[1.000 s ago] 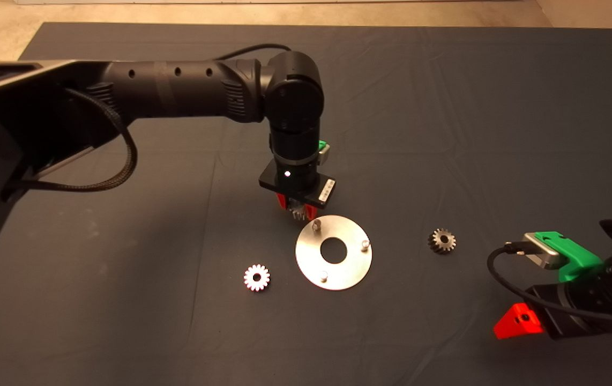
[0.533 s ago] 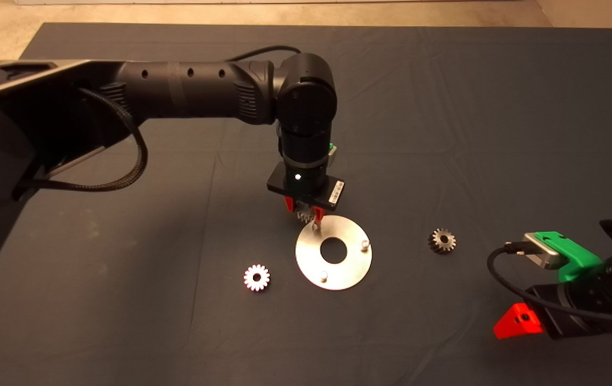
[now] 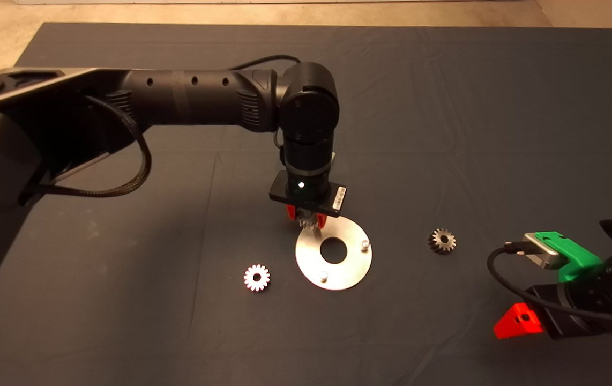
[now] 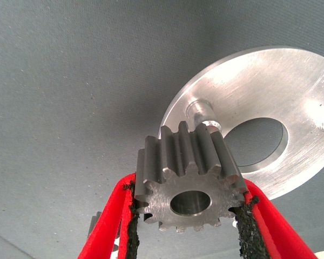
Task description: Install three planetary gears onto the carrier pins
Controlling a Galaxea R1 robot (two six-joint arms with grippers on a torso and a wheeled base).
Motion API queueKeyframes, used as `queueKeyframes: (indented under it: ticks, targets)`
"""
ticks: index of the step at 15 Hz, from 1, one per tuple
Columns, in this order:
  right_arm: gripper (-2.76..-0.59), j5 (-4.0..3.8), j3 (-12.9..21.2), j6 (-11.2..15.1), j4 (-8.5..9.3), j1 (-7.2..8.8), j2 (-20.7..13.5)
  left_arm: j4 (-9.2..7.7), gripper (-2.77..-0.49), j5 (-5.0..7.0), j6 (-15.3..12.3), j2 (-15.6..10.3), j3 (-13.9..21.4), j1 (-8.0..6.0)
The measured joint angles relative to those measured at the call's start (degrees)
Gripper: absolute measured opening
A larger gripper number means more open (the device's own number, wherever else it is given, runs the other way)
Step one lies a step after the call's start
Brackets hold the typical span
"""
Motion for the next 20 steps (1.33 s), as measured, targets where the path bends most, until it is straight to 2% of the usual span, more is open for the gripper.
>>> queueKeyframes:
  ticks: [7, 12, 15, 20]
  targets:
    - [-0.63, 0.00, 0.0, 0.0, 0.00, 0.00, 0.0, 0.04, -2.27, 0.02, -0.4, 0.2, 0.0, 1.02]
    - [-0.63, 0.02, 0.0, 0.0, 0.00, 0.00, 0.0, 0.04, -2.27, 0.06, -0.5, 0.9, -0.1, 1.19]
    - [-0.63, -0.02, 0.0, 0.0, 0.00, 0.00, 0.0, 0.01, -2.27, 0.06, -0.5, 1.1, -0.2, 2.13]
    - [-0.63, 0.00, 0.0, 0.0, 0.00, 0.00, 0.0, 0.04, -2.27, 0.06, -0.5, 1.1, -0.3, 2.16]
